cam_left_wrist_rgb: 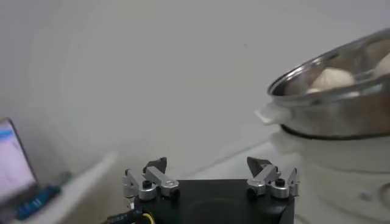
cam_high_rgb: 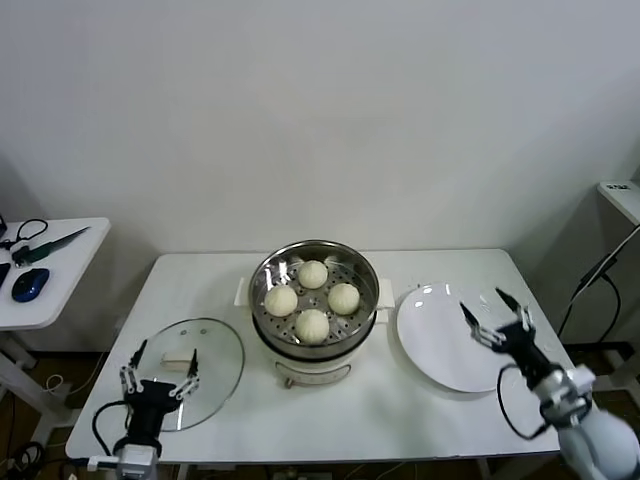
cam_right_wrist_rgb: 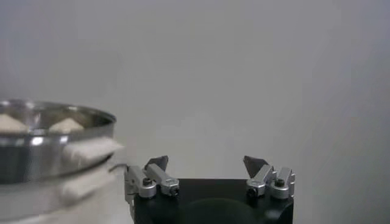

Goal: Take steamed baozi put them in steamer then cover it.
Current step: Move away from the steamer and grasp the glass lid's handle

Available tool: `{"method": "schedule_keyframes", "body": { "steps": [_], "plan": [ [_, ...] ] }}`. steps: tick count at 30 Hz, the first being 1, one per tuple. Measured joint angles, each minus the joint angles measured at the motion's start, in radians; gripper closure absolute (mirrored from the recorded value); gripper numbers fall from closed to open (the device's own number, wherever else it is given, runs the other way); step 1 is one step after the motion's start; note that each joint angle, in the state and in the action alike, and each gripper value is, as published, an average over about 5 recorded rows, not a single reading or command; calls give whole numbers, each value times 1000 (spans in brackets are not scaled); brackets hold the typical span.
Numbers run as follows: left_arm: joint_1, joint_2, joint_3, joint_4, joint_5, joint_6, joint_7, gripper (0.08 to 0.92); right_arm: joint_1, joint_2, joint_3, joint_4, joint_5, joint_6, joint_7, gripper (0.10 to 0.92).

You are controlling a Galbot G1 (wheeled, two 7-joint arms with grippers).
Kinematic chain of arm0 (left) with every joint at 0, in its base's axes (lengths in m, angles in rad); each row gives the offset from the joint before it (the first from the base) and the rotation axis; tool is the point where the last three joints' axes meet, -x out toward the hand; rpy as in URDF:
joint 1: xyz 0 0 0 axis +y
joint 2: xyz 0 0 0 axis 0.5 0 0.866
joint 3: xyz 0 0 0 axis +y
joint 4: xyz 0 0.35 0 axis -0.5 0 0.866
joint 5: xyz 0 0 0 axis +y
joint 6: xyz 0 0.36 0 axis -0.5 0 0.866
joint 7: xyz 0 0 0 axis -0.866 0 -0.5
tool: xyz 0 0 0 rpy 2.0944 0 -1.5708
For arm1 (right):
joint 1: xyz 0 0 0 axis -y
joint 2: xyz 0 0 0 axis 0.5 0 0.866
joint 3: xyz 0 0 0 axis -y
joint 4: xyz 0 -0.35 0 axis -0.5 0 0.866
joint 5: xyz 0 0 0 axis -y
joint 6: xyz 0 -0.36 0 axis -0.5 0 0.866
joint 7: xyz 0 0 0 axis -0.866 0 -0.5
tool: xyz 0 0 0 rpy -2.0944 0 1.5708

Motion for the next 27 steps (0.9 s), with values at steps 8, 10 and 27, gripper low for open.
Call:
{"method": "schedule_keyframes", "body": {
  "steps": [8, 10, 27],
  "plan": [
    [-37, 42, -21, 135, 417, -54, -164, 177, -145, 142, 33, -7, -64, 118, 20, 203],
    [-45, 52, -19, 178, 519, -61, -199, 177, -166, 169, 32, -10, -76, 141, 23, 203],
    [-147, 56, 6, 496, 964, -90, -320, 177, -251, 293, 27, -23, -116, 247, 46, 203]
  ]
}}
